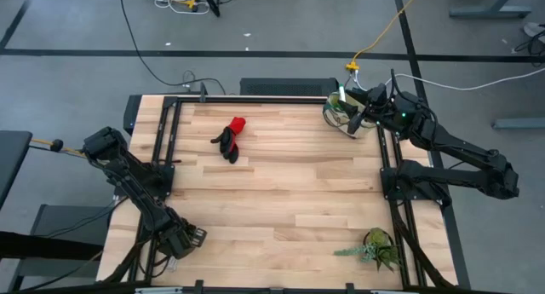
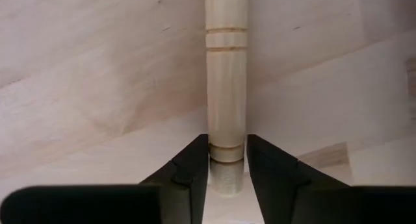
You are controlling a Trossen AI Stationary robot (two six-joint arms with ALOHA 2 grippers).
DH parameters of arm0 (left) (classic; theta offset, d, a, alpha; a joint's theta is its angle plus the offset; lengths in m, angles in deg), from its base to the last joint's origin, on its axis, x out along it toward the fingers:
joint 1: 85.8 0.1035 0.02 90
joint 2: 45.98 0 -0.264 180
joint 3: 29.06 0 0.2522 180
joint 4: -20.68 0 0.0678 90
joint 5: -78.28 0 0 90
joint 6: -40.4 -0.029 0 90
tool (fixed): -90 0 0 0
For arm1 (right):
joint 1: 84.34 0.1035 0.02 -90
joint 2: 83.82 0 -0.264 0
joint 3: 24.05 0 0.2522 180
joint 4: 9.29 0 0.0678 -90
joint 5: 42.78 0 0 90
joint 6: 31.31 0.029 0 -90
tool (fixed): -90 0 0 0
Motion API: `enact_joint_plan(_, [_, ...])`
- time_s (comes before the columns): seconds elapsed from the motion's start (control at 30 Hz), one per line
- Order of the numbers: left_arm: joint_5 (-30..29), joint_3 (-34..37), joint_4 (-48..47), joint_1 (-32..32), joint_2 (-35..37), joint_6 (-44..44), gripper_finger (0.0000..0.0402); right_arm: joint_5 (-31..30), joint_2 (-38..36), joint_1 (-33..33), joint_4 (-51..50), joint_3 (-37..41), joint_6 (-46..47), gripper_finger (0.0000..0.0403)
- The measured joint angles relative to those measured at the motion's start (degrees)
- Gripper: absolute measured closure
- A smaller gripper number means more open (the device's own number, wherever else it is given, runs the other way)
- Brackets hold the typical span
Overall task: Pick & Place Garden tools in Gardening bag
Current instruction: Put the brown hand rake into the gardening bag
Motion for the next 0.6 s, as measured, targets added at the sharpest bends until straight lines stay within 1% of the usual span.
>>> enact_joint_plan(0.27, [0.00, 0.00, 0.02, 0.00, 0.00, -0.33, 0.0316, 0.00, 0.02, 0.01, 0.00, 0.00, 0.02, 0.0181])
enact_joint_plan(0.6, [-0.06, -0.08, -0.02, 0.00, 0.02, -0.39, 0.0318, 0.02, 0.01, 0.01, 0.00, 0.00, 0.00, 0.0181])
